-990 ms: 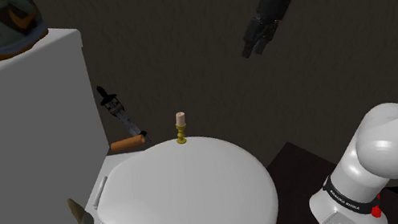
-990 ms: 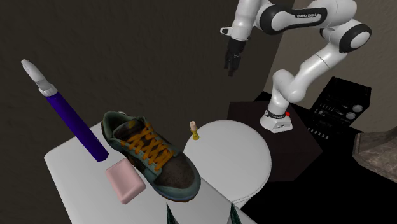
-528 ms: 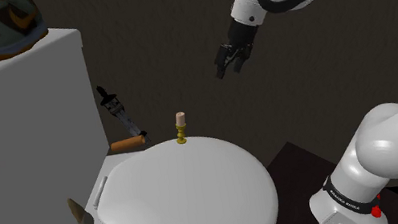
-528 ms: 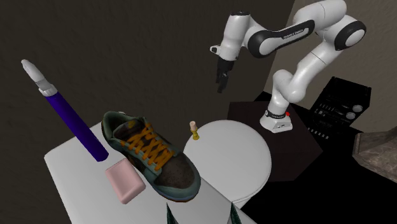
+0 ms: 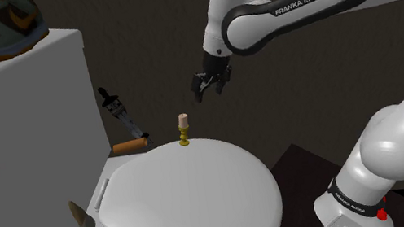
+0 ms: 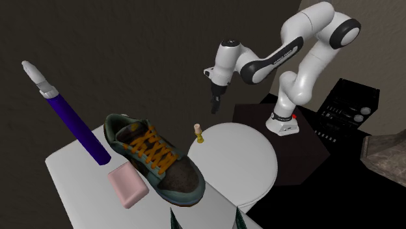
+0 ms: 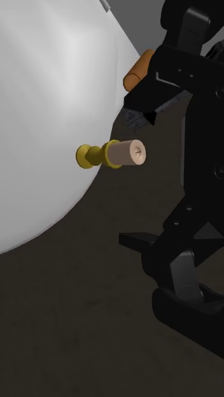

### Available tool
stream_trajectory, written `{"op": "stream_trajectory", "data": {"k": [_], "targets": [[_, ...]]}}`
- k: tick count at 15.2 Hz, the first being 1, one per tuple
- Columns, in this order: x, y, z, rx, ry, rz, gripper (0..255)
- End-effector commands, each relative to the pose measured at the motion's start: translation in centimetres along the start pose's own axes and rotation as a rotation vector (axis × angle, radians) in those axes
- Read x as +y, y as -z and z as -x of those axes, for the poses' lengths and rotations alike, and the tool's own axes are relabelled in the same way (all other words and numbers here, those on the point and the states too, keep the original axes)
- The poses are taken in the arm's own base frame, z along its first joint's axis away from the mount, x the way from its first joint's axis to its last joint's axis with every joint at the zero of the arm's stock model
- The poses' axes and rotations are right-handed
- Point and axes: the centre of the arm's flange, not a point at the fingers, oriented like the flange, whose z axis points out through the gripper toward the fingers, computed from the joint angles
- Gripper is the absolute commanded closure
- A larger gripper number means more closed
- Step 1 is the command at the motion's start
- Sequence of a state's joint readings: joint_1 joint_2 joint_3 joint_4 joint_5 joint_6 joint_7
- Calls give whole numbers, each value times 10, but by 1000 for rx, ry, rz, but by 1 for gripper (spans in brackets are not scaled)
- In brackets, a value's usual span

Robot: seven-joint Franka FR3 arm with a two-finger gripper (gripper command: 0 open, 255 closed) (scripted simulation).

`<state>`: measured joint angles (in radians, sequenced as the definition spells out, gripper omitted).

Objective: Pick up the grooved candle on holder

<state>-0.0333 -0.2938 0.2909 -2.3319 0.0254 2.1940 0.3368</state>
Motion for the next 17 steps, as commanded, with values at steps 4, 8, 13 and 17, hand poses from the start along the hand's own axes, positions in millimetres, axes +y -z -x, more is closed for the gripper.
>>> {"op": "stream_trajectory", "data": {"k": [4,8,13,17], "targets": [[-37,-56,-24,-10,-45,47,0],[-61,-102,-44,-19,-79,85,0],[-68,-131,-48,-21,-89,96,0],[-68,-155,-44,-21,-89,96,0]]}}
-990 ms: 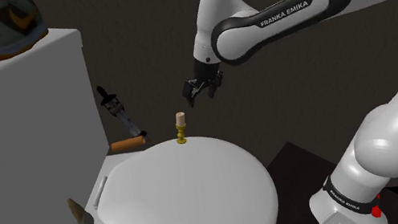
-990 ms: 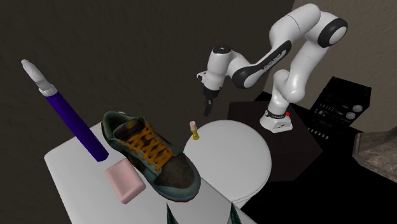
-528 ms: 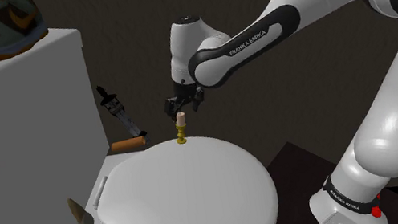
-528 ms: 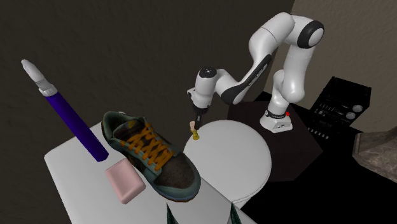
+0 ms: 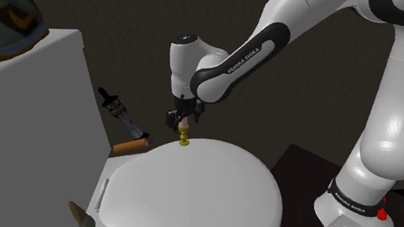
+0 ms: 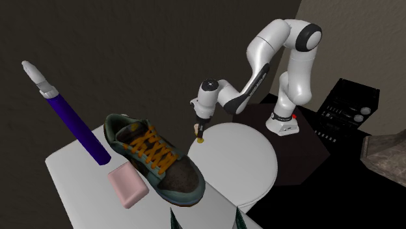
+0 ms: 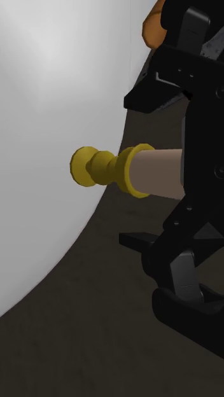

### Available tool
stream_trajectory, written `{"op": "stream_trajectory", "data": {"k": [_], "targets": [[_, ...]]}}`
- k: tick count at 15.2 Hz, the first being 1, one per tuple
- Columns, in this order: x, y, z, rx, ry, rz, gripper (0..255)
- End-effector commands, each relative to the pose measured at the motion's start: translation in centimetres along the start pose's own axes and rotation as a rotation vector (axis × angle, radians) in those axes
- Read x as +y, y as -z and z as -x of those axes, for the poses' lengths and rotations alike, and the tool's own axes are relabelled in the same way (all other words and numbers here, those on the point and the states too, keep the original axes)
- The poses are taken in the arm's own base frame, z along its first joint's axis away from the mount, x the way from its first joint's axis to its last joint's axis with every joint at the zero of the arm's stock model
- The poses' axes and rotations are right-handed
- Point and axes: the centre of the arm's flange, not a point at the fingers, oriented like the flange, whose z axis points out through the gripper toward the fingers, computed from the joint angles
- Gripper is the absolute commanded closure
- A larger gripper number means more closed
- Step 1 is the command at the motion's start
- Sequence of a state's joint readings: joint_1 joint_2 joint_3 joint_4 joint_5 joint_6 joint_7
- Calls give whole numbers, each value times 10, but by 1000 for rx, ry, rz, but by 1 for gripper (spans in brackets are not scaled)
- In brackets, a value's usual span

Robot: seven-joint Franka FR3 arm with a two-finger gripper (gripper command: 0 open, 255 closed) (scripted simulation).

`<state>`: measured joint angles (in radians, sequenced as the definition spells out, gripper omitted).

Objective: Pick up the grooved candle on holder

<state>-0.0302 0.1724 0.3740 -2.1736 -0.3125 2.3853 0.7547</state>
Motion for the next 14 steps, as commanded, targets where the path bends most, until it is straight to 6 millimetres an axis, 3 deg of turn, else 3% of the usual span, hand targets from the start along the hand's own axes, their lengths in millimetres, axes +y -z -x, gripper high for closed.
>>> {"op": "stream_trajectory", "data": {"k": [1,2,3,12,14], "targets": [[-2,-8,1,0,0,0,0],[-2,-8,1,0,0,0,0],[-2,-8,2,0,0,0,255],[-2,-8,1,0,0,0,255],[-1,3,0,0,0,0,255]]}}
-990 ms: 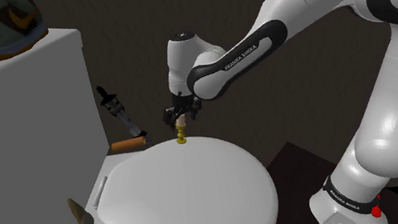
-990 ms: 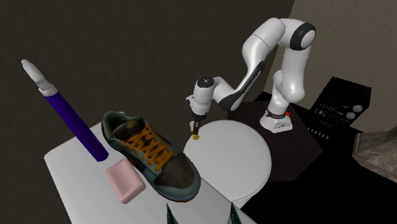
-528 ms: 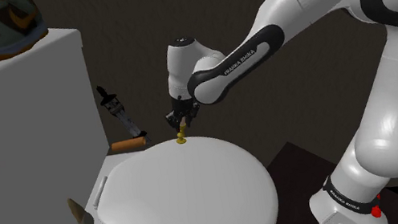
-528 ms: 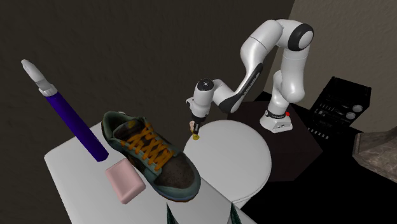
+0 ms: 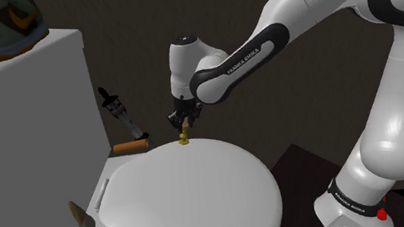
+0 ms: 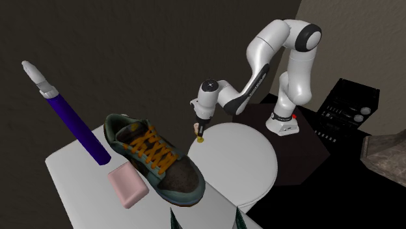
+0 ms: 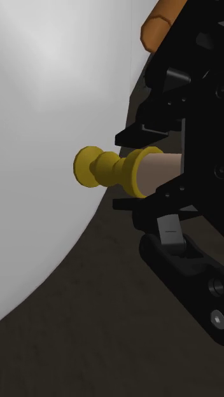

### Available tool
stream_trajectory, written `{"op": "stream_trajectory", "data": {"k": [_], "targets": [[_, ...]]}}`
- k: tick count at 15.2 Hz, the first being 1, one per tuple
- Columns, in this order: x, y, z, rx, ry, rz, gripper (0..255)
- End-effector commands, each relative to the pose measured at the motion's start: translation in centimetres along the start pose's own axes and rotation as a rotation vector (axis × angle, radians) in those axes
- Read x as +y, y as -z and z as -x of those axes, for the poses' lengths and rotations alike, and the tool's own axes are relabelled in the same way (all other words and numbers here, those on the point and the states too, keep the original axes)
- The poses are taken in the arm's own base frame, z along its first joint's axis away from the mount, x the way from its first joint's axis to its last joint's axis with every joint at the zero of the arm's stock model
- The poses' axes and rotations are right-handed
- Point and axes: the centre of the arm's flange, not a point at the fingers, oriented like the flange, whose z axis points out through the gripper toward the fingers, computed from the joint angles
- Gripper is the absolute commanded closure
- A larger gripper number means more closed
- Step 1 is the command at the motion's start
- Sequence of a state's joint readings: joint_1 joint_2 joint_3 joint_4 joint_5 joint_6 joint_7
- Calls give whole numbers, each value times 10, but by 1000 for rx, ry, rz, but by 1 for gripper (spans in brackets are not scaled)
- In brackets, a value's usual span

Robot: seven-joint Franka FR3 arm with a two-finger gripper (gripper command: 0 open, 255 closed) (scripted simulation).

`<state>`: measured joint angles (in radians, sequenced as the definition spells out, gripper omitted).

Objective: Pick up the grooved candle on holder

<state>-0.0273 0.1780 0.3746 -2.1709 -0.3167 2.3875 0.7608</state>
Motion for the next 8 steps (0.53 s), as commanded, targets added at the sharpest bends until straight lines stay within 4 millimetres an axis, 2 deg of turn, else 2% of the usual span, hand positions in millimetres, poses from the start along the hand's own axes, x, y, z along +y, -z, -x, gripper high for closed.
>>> {"op": "stream_trajectory", "data": {"k": [1,8], "targets": [[1,9,-1,-1,0,0,255],[5,46,-7,-1,0,0,255]]}}
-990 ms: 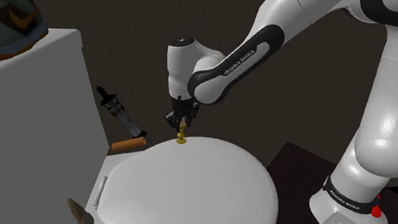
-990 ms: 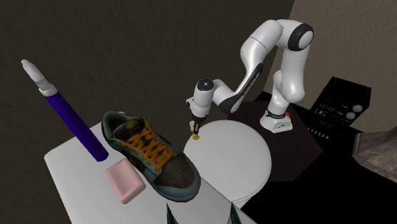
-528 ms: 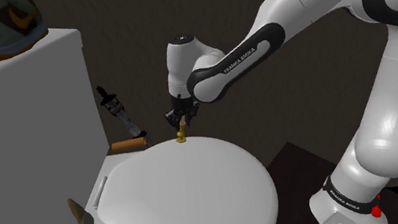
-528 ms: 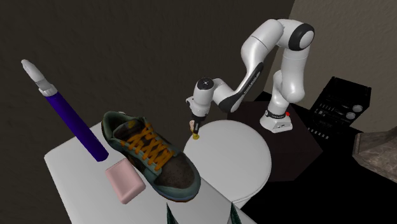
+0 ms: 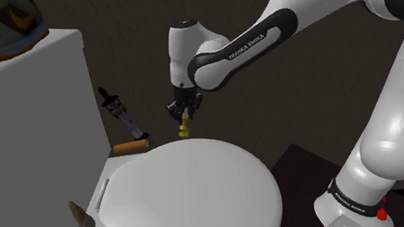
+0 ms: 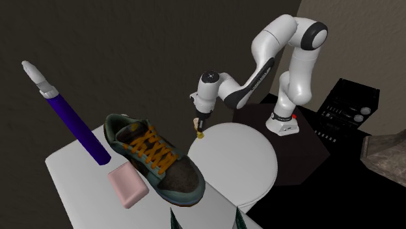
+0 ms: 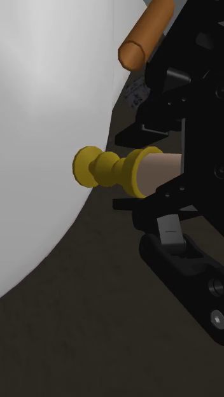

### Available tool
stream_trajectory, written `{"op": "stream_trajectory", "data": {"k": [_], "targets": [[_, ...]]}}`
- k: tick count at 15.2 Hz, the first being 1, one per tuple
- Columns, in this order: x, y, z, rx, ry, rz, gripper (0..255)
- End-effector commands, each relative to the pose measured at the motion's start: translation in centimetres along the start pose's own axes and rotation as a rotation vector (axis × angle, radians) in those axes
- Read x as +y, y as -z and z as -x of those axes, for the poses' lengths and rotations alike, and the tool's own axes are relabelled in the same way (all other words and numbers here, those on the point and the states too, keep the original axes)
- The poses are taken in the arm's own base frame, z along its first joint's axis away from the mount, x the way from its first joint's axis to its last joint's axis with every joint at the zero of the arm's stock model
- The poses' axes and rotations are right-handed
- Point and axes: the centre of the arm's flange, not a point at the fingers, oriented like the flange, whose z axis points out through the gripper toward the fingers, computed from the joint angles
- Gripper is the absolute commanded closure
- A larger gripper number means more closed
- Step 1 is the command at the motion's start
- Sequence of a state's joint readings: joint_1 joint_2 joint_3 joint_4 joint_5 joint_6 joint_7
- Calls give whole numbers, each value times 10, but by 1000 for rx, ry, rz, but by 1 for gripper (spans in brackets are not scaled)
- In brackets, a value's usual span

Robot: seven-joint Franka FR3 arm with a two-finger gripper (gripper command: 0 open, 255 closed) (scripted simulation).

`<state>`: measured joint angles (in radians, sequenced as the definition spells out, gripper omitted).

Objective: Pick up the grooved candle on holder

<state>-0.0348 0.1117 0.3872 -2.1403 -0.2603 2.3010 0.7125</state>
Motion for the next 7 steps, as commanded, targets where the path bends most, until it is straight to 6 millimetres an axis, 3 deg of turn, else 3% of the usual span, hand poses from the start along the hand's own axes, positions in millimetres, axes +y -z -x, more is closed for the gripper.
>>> {"op": "stream_trajectory", "data": {"k": [1,5,7], "targets": [[2,11,-2,0,0,0,255],[3,32,-5,0,0,0,255],[4,33,-5,0,0,0,255]]}}
